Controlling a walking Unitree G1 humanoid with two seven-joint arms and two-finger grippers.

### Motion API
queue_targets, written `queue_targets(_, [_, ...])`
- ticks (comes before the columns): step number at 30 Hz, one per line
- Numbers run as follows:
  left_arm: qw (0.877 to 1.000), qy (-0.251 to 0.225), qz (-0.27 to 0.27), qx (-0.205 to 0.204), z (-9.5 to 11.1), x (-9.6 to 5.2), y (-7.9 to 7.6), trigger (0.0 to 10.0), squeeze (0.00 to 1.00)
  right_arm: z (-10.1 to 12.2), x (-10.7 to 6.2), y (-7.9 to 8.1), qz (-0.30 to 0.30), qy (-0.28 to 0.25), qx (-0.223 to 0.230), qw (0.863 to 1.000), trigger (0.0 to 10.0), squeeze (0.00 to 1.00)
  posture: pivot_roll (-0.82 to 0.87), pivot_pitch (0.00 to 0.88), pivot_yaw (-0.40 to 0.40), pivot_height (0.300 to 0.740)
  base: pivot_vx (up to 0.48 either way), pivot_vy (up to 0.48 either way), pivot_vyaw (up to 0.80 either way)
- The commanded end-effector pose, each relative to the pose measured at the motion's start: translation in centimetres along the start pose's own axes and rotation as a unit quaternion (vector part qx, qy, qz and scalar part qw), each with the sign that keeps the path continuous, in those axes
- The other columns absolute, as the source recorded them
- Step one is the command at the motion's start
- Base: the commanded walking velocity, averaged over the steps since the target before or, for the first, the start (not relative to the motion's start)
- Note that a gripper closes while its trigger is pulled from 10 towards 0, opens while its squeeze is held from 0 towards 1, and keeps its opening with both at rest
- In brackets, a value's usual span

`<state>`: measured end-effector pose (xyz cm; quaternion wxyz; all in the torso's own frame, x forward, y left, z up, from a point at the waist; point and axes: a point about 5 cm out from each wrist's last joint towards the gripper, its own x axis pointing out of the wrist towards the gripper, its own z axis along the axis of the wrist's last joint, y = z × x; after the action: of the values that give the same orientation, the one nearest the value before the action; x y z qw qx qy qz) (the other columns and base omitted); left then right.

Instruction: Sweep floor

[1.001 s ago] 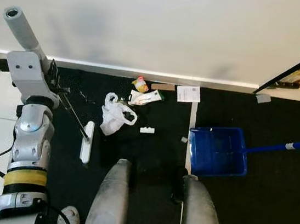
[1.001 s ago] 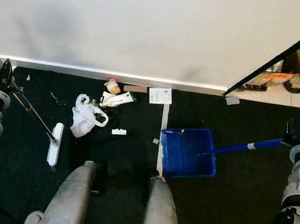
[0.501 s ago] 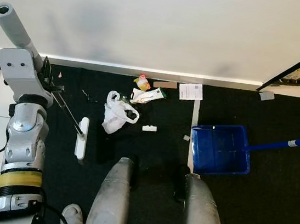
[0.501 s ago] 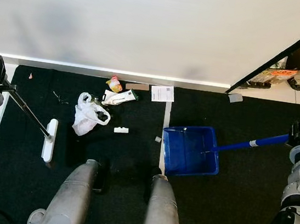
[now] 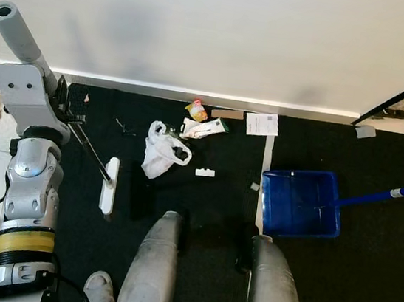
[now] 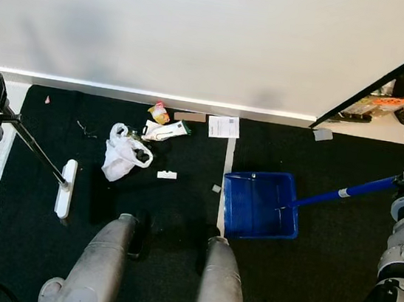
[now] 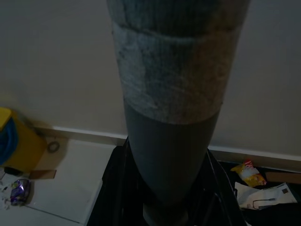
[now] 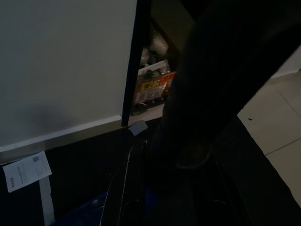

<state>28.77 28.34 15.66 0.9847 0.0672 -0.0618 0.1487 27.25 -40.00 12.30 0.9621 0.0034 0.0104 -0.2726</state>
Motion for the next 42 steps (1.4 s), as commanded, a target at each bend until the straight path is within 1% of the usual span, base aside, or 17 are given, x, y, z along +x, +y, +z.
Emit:
queue_targets(1, [1.0,-0.002,0.009,0.021,0.2,-0.1,1.2,10.0,0.0,-1.4,-0.9,-1.0,-0.015,0.023,-0.012,1.0,0.0,0.0,0.23,0.412,0.032,0.731,0.0,0.0,0.0])
queue_targets(6, [1.0,-0.007,0.005,0.021,0.4,-0.1,1.0,10.0,0.0,-1.1,-0.7,-0.6,-0.011,0.007,0.01,1.0,0.0,0.0,0.23,0.405,0.029,0.731,0.0,0.0,0.0])
queue_targets(9, [1.0,-0.013,-0.003,0.02,0.5,0.0,0.7,10.0,0.0,-0.4,-0.3,0.4,-0.001,-0.016,0.041,0.999,0.0,0.0,0.23,0.395,0.029,0.731,0.0,0.0,0.0])
queue_targets(10, [1.0,-0.013,-0.003,0.02,0.5,0.0,0.7,10.0,0.0,-0.4,-0.3,0.4,-0.001,-0.016,0.041,0.999,0.0,0.0,0.23,0.395,0.029,0.731,0.0,0.0,0.0])
queue_targets(13, [1.0,-0.018,-0.011,0.015,0.6,0.3,0.2,10.0,0.0,0.2,0.1,1.3,0.004,-0.036,0.062,0.997,0.0,0.0,0.22,0.377,0.026,0.731,0.0,0.0,0.0])
queue_targets(16, [1.0,-0.02,-0.019,0.012,0.6,0.5,-0.2,10.0,0.0,0.5,0.2,1.7,0.01,-0.044,0.067,0.997,0.0,0.0,0.21,0.36,0.023,0.731,0.0,0.0,0.0])
queue_targets(19, [0.999,-0.026,-0.035,0.008,0.8,0.8,-1.0,10.0,0.0,1.2,0.5,2.4,0.023,-0.059,0.071,0.995,0.0,0.0,0.19,0.328,0.013,0.731,0.0,0.0,0.0])
queue_targets(21, [0.999,-0.027,-0.037,0.008,0.8,0.9,-1.1,10.0,0.0,1.3,0.6,2.5,0.024,-0.062,0.072,0.995,0.0,0.0,0.19,0.328,0.013,0.731,0.0,0.0,0.0])
queue_targets(24, [0.999,-0.029,-0.041,0.005,0.7,1.0,-1.4,10.0,0.0,1.7,0.7,2.6,0.029,-0.068,0.072,0.995,0.0,0.0,0.18,0.305,0.006,0.731,0.0,0.0,0.0])
queue_targets(30, [0.998,-0.032,-0.046,0.002,0.5,1.1,-1.7,10.0,0.0,2.5,0.9,2.1,0.025,-0.082,0.075,0.994,0.0,0.0,0.16,0.268,0.001,0.731,0.0,0.0,0.0])
queue_targets(35, [0.998,-0.031,-0.047,0.001,0.3,1.0,-1.7,10.0,0.0,2.2,0.8,2.0,0.02,-0.08,0.077,0.994,0.0,0.0,0.15,0.258,0.001,0.731,0.0,0.0,0.0])
queue_targets(41, [0.998,-0.029,-0.05,0.0,-0.1,0.9,-2.0,10.0,0.0,0.4,0.2,3.2,0.027,-0.058,0.079,0.995,0.0,0.0,0.15,0.256,-0.003,0.731,0.0,0.0,0.0])
queue_targets(42, [0.998,-0.029,-0.05,-0.001,-0.1,0.9,-2.0,10.0,0.0,-0.2,0.0,3.6,0.028,-0.052,0.082,0.995,0.0,0.0,0.15,0.257,-0.004,0.731,0.0,0.0,0.0])
